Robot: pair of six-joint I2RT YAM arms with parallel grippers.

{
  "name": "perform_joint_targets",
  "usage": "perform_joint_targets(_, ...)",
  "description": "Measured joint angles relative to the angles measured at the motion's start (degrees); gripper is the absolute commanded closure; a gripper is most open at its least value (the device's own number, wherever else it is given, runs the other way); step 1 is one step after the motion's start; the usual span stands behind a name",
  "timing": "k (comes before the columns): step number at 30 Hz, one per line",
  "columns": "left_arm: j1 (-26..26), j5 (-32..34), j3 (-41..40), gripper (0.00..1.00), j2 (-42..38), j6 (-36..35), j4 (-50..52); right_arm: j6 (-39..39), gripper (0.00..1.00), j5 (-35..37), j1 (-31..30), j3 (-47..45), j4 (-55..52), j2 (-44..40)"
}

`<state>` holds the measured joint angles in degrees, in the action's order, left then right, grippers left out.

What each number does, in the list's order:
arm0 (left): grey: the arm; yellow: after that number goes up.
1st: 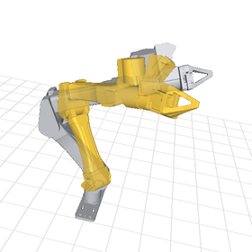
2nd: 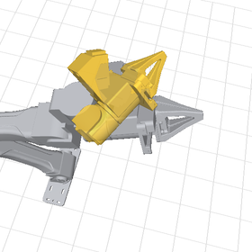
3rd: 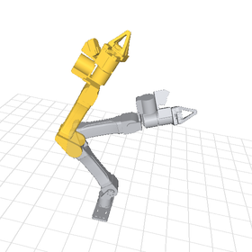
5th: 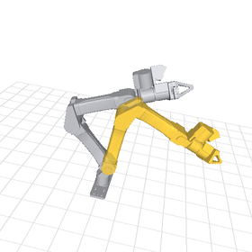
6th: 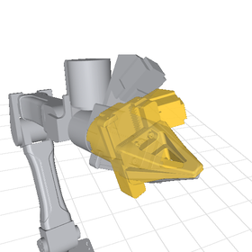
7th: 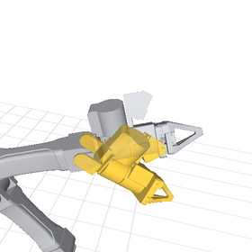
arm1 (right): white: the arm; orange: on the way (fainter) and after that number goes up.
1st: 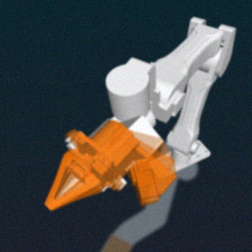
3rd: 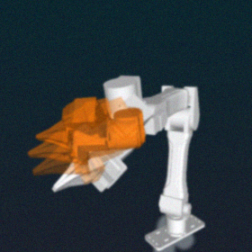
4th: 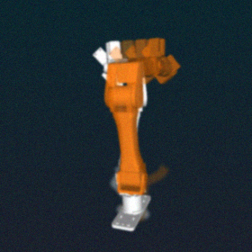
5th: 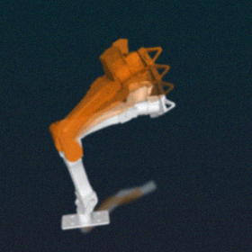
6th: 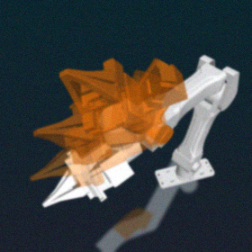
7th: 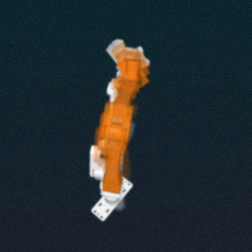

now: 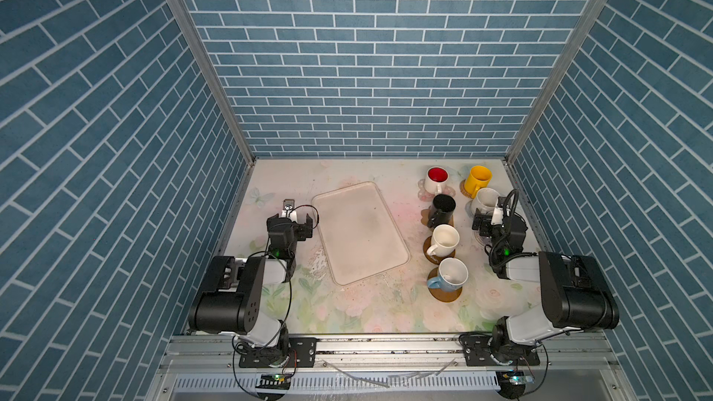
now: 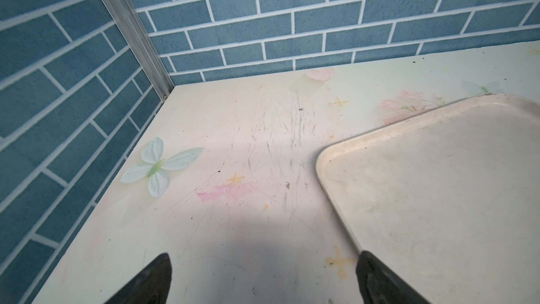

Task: Place cups on coasters
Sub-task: Reset both arms

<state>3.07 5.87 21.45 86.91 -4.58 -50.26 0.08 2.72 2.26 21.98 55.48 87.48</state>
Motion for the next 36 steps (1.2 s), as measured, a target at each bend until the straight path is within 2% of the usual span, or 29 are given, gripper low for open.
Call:
perform_joint_targets(24,0.0,0.0,0.0,0.01,0.0,0.0,0.0,0.0,0.01,-0.3,0.1,0.1,-0.1,0.0)
perform_joint_targets(27,0.0,0.0,0.0,0.01,0.0,0.0,0.0,0.0,0.01,-0.7,0.0,-2.6,4.3,0.0)
perform_joint_targets(31,0.0,-1.4,-3.6,0.01,-0.1,-0.4,-5.7,0.2,0.01,-0.8,0.1,-10.6,18.0,0.8)
perform_joint_targets(34,0.0,-2.0,-7.6,0.01,0.0,-0.6,-9.1,-0.3,0.01,-0.9,0.1,-11.0,18.8,0.8)
perform_joint_targets(36,0.0,-1.4,-7.3,0.01,0.0,-0.5,-8.2,-0.3,0.01,-0.7,0.1,-10.8,18.4,0.8)
